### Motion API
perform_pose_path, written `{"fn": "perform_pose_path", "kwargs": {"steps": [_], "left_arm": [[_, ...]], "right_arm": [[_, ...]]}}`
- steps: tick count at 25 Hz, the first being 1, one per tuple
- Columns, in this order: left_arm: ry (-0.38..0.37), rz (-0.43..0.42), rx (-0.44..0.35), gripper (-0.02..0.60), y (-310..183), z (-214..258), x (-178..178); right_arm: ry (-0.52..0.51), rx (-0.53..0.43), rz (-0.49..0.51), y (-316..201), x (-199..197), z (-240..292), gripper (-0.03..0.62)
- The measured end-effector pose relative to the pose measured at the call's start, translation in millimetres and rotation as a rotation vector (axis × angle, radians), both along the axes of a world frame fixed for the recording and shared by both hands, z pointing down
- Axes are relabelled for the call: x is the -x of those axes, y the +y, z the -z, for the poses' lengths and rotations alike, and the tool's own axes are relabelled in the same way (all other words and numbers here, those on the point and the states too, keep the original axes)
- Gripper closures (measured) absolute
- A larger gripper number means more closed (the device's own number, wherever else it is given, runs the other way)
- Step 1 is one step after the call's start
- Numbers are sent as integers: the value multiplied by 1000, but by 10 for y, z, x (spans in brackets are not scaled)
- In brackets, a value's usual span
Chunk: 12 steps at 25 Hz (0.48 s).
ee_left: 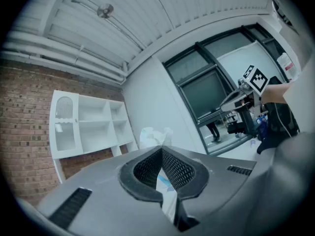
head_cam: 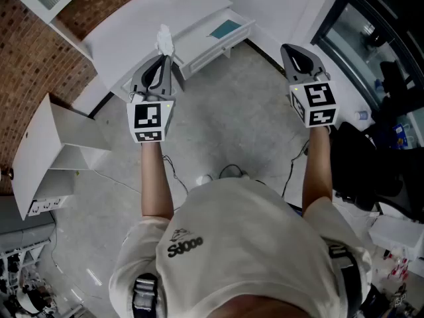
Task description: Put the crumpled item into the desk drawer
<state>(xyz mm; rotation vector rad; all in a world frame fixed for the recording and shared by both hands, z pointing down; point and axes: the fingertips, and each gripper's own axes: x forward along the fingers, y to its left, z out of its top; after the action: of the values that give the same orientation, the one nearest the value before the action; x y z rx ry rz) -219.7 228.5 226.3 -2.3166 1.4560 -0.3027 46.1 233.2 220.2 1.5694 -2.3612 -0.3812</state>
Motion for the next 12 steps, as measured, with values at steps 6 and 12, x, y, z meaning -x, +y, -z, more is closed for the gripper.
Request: {"fn": "perform_pose_path", "kwargs": {"steps": [6,12], "left_arm": [[-5,8,2,565,-11,4,-171],[-12,41,14,565,24,-67,-413]], "right_arm": [[0,7,8,-39,-168,-42,589],[-51,3,39,-39,-473,-90,589]]}}
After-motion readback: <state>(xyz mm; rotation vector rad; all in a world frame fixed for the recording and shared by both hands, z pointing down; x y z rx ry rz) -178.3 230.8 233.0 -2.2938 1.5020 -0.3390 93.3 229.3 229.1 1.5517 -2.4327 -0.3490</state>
